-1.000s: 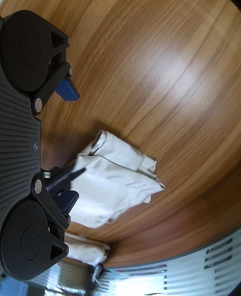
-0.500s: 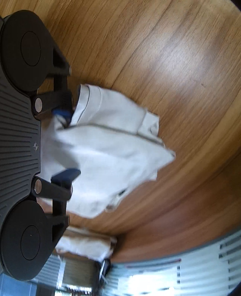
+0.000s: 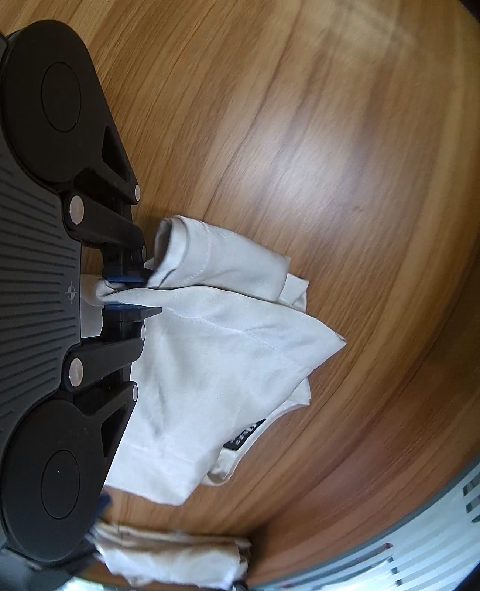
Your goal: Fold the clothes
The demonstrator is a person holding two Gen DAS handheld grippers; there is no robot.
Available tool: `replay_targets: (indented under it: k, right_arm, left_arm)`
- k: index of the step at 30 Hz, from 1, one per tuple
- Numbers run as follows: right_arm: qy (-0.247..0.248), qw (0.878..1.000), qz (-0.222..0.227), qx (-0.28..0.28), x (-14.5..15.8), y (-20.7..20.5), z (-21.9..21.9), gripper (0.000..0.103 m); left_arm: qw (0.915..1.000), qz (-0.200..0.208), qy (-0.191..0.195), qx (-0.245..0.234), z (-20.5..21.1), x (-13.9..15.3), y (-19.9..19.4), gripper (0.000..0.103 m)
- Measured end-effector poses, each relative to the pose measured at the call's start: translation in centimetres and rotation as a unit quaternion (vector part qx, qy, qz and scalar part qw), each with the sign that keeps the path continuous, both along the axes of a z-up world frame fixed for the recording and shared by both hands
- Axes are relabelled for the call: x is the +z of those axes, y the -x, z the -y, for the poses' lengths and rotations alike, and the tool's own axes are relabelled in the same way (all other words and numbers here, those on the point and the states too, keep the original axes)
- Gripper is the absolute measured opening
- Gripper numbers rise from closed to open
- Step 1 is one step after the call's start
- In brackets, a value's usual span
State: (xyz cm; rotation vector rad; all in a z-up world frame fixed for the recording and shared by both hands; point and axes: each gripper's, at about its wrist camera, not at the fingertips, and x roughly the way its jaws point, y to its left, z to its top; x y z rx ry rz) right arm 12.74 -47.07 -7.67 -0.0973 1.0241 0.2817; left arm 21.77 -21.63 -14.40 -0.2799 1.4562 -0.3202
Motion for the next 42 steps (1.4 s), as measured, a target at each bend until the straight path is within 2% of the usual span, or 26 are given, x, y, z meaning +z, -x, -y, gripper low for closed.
replay_targets:
  k: [3, 5, 8, 10, 12, 14, 20, 22, 25, 26, 28, 29, 30, 31, 32, 33, 35, 39, 42]
  right_arm:
    - [-0.033, 0.997, -0.025, -0.067, -1.3, -0.9, 3.7, 0.093]
    - [-0.052, 0.994, -0.039, -0.093, -2.0, -1.5, 5.9, 0.094]
    - [-0.07, 0.991, -0.056, -0.099, -3.3, -2.7, 7.4, 0.095]
    - [-0.085, 0.99, -0.067, -0.094, -4.5, -3.7, 7.4, 0.096]
    - [-0.099, 0.988, -0.077, -0.091, -5.7, -5.2, 7.1, 0.099]
    - [-0.109, 0.987, -0.08, -0.089, -6.7, -6.1, 7.2, 0.099]
    - [-0.115, 0.987, -0.087, -0.069, -7.0, -7.3, 6.2, 0.099]
    - [-0.108, 0.989, -0.084, -0.061, -7.2, -7.6, 5.7, 0.099]
    - [-0.097, 0.991, -0.08, -0.048, -6.5, -7.5, 4.6, 0.098]
    - [-0.094, 0.991, -0.079, -0.044, -6.3, -7.4, 4.2, 0.096]
    - [-0.086, 0.993, -0.072, -0.036, -6.0, -7.2, 3.5, 0.085]
    - [-0.081, 0.994, -0.069, -0.033, -5.8, -7.1, 3.1, 0.073]
    - [-0.078, 0.994, -0.067, -0.032, -5.7, -7.0, 2.7, 0.057]
    - [-0.08, 0.994, -0.07, -0.036, -5.6, -6.9, 2.5, 0.047]
    - [-0.083, 0.993, -0.072, -0.041, -5.5, -6.8, 2.4, 0.026]
    - [-0.088, 0.992, -0.073, -0.048, -5.3, -6.6, 2.4, 0.02]
    - [-0.09, 0.992, -0.061, -0.063, -4.6, -5.8, 2.4, 0.013]
    - [-0.116, 0.988, -0.042, -0.098, -2.7, -3.9, 2.9, 0.011]
    - [-0.122, 0.985, -0.028, -0.119, -1.1, -2.4, 2.8, 0.01]
  left_arm:
    - [0.9997, 0.011, -0.018, -0.013, -0.6, 0.6, -0.2, 0.013]
    - [0.9991, 0.018, -0.032, -0.02, -1.1, 0.9, -0.3, 0.014]
    - [0.9978, 0.029, -0.054, -0.029, -1.7, 1.2, -0.5, 0.016]
    - [0.9966, 0.034, -0.067, -0.035, -2.0, 1.4, -0.8, 0.022]
    - [0.9971, 0.03, -0.061, -0.033, -2.5, 1.4, -1.2, 0.027]
    - [0.9982, 0.023, -0.048, -0.027, -2.6, 1.1, -1.3, 0.028]
    - [0.9989, 0.019, -0.032, -0.028, -2.9, 0.4, -1.7, 0.042]
    - [0.9992, 0.016, -0.024, -0.029, -2.7, 0.3, -1.9, 0.054]
    - [0.9991, 0.02, -0.016, -0.033, -2.6, 0.5, -1.9, 0.064]
    - [0.999, 0.024, -0.014, -0.037, -2.6, 0.5, -1.8, 0.065]
    - [0.9984, 0.032, -0.016, -0.044, -2.2, 0.6, -1.8, 0.064]
    - [0.998, 0.036, -0.018, -0.048, -1.9, 0.5, -1.8, 0.063]
    - [0.9975, 0.043, -0.021, -0.052, -1.6, 0.6, -1.8, 0.05]
    - [0.997, 0.049, -0.023, -0.055, -1.4, 0.8, -1.7, 0.031]
    - [0.9965, 0.054, -0.026, -0.057, -1.2, 1.1, -1.7, 0.025]
    - [0.9962, 0.059, -0.029, -0.057, -1.1, 1.4, -1.6, 0.015]
    - [0.996, 0.065, -0.03, -0.053, -1.2, 2.2, -1.4, 0.011]
    - [0.9927, 0.091, -0.046, -0.064, -0.2, 3.9, -0.8, 0.009]
    - [0.9874, 0.117, -0.056, -0.091, 1.3, 5.3, -0.3, 0.008]
